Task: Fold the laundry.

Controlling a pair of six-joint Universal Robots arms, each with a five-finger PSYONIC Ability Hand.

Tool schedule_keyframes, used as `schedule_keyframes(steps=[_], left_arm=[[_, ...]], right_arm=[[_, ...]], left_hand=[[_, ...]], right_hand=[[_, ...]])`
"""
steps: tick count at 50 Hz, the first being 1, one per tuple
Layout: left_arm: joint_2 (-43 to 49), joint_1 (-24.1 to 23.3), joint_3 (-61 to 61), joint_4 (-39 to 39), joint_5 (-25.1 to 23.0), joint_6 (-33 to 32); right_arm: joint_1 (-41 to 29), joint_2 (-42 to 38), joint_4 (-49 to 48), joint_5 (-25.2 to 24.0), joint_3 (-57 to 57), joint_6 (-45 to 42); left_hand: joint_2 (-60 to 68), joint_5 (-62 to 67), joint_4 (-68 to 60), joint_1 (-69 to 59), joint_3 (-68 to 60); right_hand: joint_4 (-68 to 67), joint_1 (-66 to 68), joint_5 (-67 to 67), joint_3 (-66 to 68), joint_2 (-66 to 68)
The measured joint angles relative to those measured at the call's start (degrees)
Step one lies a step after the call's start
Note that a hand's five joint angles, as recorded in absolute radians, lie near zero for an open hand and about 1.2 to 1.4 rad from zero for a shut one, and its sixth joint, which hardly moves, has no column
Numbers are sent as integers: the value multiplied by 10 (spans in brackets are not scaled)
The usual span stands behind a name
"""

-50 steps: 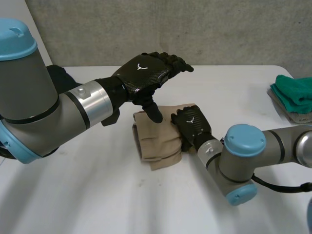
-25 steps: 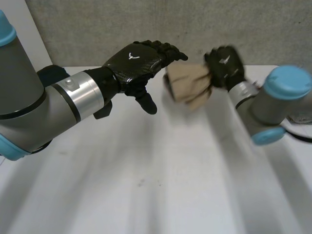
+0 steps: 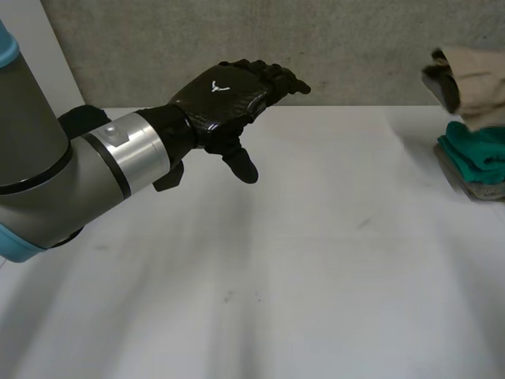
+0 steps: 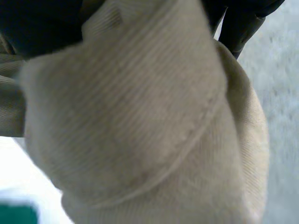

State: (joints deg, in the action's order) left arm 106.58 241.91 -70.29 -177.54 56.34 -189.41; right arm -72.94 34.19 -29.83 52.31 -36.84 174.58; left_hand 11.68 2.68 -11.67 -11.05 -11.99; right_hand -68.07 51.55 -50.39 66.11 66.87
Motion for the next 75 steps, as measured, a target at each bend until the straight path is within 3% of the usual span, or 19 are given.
schedule_keyframes(steps=[11,20,21,23,24,27,32,40,46,49,52,56,57,60,63,65,70,71,75], left_arm=[[1,-10,-1,0,0,0],[3,-12,-1,0,1,0],[4,-12,-1,-1,1,0],[5,-12,-1,-1,1,-1],[5,-12,-1,-1,1,-1],[4,-12,-1,0,1,-1],[3,-12,-1,0,1,-1],[-4,-18,-2,0,1,-1],[-12,-20,-5,0,0,0],[-19,-19,-10,0,0,0],[-22,-17,-12,0,0,0],[-28,-10,-12,-2,1,0],[-28,-10,-12,-2,1,0],[-37,10,-11,-16,15,0],[-40,21,-10,-27,29,-1],[-47,46,-9,-56,72,-3],[-43,115,-5,-124,156,-14],[-43,115,-5,-124,156,-14],[18,215,14,-152,170,-55]], right_arm=[[82,-82,-11,-67,1,51],[91,-124,-11,-81,1,50],[90,-128,-9,-77,0,49],[88,-126,-7,-72,-1,49],[87,-123,-5,-68,-3,49],[83,-113,0,-58,-9,49],[81,-72,19,-46,-32,48],[118,103,109,-47,-192,23],[180,194,184,-58,-291,-54],[243,248,273,-57,-335,-173],[272,266,323,-35,-326,-244],[293,283,368,63,-269,-326],[293,283,368,63,-269,-326],[245,306,328,152,-228,-336],[211,323,292,168,-229,-324],[136,365,201,176,-260,-284],[3,453,38,129,-383,-191],[3,453,38,129,-383,-191],[-121,504,-52,54,-521,-128]], left_hand=[[0,0,0,0,0],[0,0,0,0,0],[0,0,0,0,0],[0,0,0,0,0],[0,0,0,0,0],[0,0,0,0,0],[0,0,0,0,0],[0,0,0,0,0],[0,0,0,0,0],[0,0,0,0,0],[0,0,0,0,0],[0,0,0,0,0],[0,0,0,0,0],[0,0,0,0,0],[0,0,0,0,0],[0,0,0,0,0],[0,0,0,0,0],[0,0,0,0,0],[0,0,0,0,0]], right_hand=[[0,0,0,0,0],[11,-9,-17,-10,-17],[234,-184,193,-244,-251],[310,-233,255,-316,-324],[471,-346,385,-461,-476],[545,-397,443,-535,-539],[547,-399,459,-539,-540],[547,-399,463,-539,-540],[547,-399,463,-539,-540],[547,-399,463,-539,-540],[547,-399,463,-539,-540],[547,-399,463,-539,-540],[547,-399,463,-539,-540],[547,-399,463,-539,-540],[547,-399,463,-539,-540],[547,-399,463,-539,-540],[547,-399,463,-539,-540],[547,-399,463,-539,-540],[547,-399,463,-539,-540]])
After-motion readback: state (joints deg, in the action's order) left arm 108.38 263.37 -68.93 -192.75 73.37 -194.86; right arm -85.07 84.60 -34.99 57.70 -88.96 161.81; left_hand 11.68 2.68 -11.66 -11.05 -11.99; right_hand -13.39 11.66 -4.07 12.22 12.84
